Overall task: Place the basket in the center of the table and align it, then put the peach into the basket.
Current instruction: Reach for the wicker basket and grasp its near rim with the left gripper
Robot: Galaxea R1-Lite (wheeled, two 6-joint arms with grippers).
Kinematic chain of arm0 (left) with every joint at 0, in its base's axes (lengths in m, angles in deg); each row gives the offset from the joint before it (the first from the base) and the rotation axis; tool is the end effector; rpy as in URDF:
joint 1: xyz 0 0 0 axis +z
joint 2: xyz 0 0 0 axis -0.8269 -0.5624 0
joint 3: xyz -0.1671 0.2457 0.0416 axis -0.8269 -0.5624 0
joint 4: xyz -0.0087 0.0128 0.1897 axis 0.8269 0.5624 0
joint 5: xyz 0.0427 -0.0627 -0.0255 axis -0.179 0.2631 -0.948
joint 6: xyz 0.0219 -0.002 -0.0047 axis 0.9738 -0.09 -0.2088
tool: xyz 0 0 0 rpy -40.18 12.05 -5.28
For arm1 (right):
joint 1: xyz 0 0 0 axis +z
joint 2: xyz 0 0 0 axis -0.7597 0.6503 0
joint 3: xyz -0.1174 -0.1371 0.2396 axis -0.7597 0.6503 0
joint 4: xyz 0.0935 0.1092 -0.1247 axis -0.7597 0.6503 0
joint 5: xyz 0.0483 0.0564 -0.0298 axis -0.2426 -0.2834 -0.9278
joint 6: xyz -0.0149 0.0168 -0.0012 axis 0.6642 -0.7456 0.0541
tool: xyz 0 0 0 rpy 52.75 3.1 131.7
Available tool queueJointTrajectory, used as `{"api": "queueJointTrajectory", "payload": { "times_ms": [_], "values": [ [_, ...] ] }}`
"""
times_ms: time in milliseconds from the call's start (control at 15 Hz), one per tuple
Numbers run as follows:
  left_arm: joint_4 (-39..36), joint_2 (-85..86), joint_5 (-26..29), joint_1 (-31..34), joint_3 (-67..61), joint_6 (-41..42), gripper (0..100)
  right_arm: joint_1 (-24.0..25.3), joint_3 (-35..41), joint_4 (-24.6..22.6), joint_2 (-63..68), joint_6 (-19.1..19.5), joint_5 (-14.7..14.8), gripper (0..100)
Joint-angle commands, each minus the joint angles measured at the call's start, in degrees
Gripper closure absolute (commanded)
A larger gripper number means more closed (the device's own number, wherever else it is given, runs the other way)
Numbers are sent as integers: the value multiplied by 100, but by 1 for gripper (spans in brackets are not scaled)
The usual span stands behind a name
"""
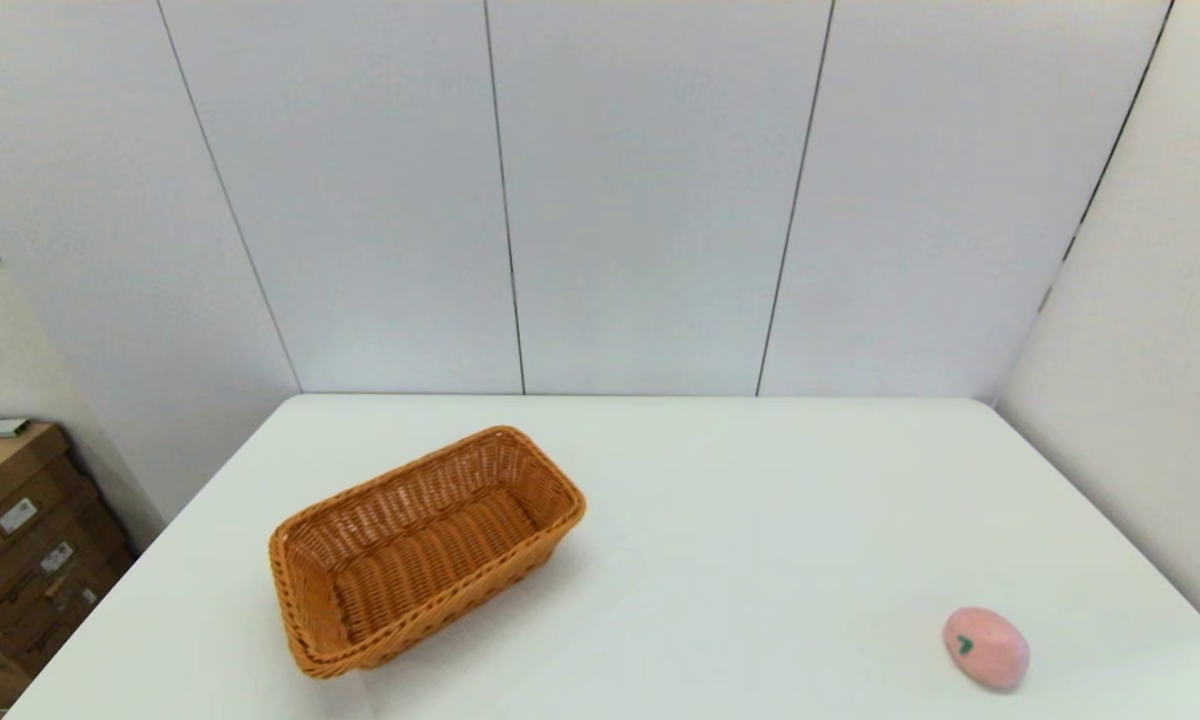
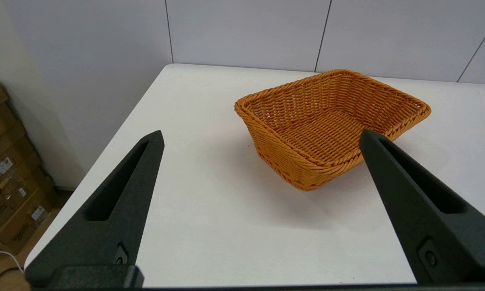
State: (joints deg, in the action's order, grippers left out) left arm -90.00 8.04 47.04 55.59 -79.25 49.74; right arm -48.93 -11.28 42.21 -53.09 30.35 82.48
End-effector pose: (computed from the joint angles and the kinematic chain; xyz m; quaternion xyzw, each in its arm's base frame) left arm -0.0229 0.0009 0.0758 -0.0406 -0.0027 0.0153 0.9991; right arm -0.0229 -0.0006 0.0758 0.0062 -0.0022 -0.0027 1.0000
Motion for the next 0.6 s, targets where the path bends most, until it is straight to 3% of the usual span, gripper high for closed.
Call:
{"api": "queueJointTrajectory", "payload": {
  "times_ms": [67, 333, 600],
  "values": [
    [-2, -7, -7, 1, 0, -9, 0, 2, 0, -8, 7, 0, -3, 0],
    [7, -16, -16, 1, 325, -97, 0, 2, 0, -8, -1, 0, -3, 0],
    [1132, -2336, 28, -8, 2786, -1872, 0, 2, 0, -8, -1, 9, 6, 0]
  ]
}}
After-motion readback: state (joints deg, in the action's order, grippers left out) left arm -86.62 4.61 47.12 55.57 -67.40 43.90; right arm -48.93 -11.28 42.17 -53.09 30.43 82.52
